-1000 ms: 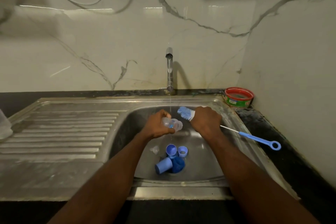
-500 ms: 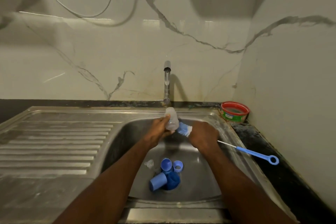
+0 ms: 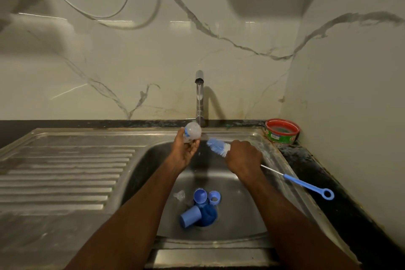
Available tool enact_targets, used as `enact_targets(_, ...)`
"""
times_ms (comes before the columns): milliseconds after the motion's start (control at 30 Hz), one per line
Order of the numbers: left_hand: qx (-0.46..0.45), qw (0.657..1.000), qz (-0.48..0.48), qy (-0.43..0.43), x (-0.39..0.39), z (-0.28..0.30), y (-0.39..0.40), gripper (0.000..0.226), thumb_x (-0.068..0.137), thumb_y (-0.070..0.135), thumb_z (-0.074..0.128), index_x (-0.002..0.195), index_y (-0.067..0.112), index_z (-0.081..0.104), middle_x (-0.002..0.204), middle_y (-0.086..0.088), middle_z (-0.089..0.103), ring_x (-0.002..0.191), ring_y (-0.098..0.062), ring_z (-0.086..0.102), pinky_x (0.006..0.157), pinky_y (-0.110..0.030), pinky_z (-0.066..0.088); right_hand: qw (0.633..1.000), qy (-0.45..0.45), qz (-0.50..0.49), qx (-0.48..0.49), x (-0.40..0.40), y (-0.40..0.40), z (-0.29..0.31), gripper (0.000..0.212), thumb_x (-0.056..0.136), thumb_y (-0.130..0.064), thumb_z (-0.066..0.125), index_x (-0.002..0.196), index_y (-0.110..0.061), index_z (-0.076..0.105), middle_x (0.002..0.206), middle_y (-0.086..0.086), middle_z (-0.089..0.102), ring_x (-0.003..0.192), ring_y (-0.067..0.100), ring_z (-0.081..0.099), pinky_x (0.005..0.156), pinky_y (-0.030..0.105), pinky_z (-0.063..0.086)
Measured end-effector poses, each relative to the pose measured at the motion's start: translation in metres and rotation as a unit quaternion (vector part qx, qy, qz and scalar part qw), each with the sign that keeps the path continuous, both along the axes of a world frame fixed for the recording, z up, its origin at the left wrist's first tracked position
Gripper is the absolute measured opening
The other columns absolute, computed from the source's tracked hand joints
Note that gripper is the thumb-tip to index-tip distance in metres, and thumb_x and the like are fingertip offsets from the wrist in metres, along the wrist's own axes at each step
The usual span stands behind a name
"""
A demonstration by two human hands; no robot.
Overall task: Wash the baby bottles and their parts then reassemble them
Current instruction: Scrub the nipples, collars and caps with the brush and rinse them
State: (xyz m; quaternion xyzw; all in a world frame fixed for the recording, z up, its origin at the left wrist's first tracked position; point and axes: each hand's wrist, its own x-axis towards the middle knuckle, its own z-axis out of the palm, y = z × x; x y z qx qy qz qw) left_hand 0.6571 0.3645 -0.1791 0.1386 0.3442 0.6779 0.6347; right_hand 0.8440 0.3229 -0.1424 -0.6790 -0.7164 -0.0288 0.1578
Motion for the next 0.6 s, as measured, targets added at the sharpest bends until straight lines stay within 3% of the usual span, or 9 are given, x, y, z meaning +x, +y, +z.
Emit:
enact_targets(67,-0.002,1.0,0.003,0.02,0.0,-0.001,-0.006,0.045,0.093,0.035,0.07,0.118,-0.002,0.065,0.099,-0.02,0.076,0.084,-0.021,0.072,0.064,-0.024,0.061,1.0,0.019,-0.007,0.021,0.001,-0.002,0.007,0.023,0.092,-0.03,0.06,0.113,-0.021,0.066,0.112,0.005,0.068,0.101,0.026,0.067,0.072,0.032,0.044)
enact_targets(167,0.009,1.0,0.0,0.015,0.002,0.004,-0.014,0.036,0.091,0.022,0.072,0.117,-0.002,0.066,0.103,-0.024,0.075,0.097,-0.029,0.073,0.071,-0.03,0.063,0.997,0.052,-0.014,0.058,0.005,-0.005,0.018,0.024,0.095,-0.034,0.057,0.115,-0.021,0.064,0.112,0.004,0.068,0.101,0.026,0.067,0.069,0.031,0.039)
enact_targets(300,0.066,0.997,-0.011,0.05,0.006,0.006,-0.016,0.056,0.085,0.018,0.076,0.134,0.002,0.054,0.121,-0.026,0.068,0.106,-0.034,0.072,0.069,-0.03,0.063,0.991,0.08,0.033,0.103,0.002,-0.012,0.025,0.027,0.099,-0.035,0.054,0.12,-0.02,0.061,0.114,0.004,0.067,0.1,0.025,0.066,0.068,0.03,0.037)
enact_targets(400,0.089,0.987,-0.033,0.133,0.008,0.004,-0.018,0.047,0.089,0.02,0.074,0.132,0.008,0.058,0.121,-0.019,0.07,0.107,-0.03,0.072,0.08,-0.036,0.062,0.99,0.068,0.059,0.11,0.0,-0.017,0.021,0.023,0.102,-0.034,0.049,0.119,-0.021,0.058,0.114,0.004,0.065,0.098,0.025,0.065,0.067,0.031,0.038)
enact_targets(467,0.096,0.964,-0.077,0.236,0.005,0.0,-0.023,0.046,0.086,0.026,0.077,0.127,0.01,0.064,0.12,-0.014,0.071,0.107,-0.026,0.072,0.085,-0.039,0.061,0.988,0.085,0.06,0.114,0.0,-0.016,0.021,0.024,0.102,-0.035,0.048,0.119,-0.022,0.059,0.114,0.004,0.066,0.098,0.025,0.065,0.07,0.034,0.043)
enact_targets(600,0.12,0.854,-0.125,0.491,0.002,-0.007,-0.028,0.044,0.084,0.037,0.08,0.122,0.018,0.069,0.111,0.0,0.075,0.102,-0.016,0.072,0.081,-0.029,0.058,0.986,0.062,0.097,0.12,-0.01,-0.019,0.026,0.027,0.099,-0.037,0.055,0.123,-0.025,0.061,0.114,0.001,0.065,0.095,0.022,0.065,0.067,0.03,0.038)
